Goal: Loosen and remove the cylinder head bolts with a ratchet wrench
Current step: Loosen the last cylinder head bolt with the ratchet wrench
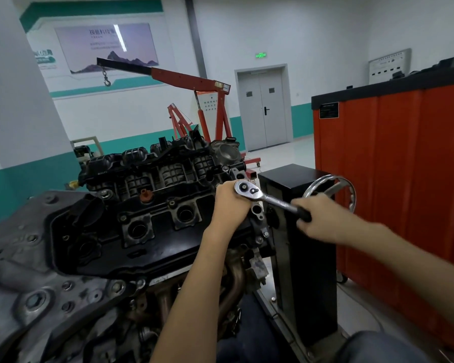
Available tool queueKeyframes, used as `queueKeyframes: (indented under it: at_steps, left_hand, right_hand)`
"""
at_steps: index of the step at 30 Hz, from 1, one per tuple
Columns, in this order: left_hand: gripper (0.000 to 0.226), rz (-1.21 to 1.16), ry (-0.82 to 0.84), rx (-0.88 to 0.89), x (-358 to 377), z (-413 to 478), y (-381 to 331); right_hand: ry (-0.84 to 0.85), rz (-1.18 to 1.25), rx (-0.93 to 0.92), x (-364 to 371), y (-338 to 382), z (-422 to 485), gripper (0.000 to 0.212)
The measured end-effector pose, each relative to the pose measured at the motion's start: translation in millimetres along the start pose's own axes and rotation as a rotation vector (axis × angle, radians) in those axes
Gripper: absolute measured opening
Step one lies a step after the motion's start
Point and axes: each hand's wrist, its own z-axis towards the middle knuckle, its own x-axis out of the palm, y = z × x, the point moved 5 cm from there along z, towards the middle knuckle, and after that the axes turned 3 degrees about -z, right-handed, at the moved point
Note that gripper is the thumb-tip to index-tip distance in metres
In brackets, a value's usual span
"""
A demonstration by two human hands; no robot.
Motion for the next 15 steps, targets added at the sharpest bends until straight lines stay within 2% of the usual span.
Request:
queueKeyframes:
  at_steps: [3,5,7,9,12,14,15]
  left_hand:
    - [0.022,-0.036,-0.023,-0.017,-4.7,0.7,-0.1]
    - [0.031,-0.098,-0.091,-0.021,-7.7,-1.2,3.8]
    - [0.054,-0.113,-0.147,0.004,-8.4,-4.7,3.0]
    - [0.063,-0.081,-0.155,0.053,-3.2,-9.6,-2.7]
    - [0.065,-0.066,-0.191,0.078,2.4,-14.2,-12.2]
    - [0.057,-0.080,-0.212,0.041,-0.2,-13.8,-11.9]
    - [0.054,-0.102,-0.205,0.018,-2.1,-13.1,-11.1]
  right_hand:
    - [-0.026,-0.174,-0.063,-18.1,-0.9,24.2,0.014]
    - [-0.051,-0.114,-0.042,-6.1,3.4,18.5,0.023]
    - [-0.049,0.134,0.012,24.0,13.9,-3.0,0.030]
    - [-0.043,0.449,0.082,62.9,32.8,-27.8,0.029]
    - [-0.121,0.809,0.173,104.5,69.2,-42.3,0.015]
    - [-0.144,0.895,0.171,112.3,83.7,-40.1,0.017]
    - [-0.150,0.863,0.167,110.0,82.7,-38.1,0.018]
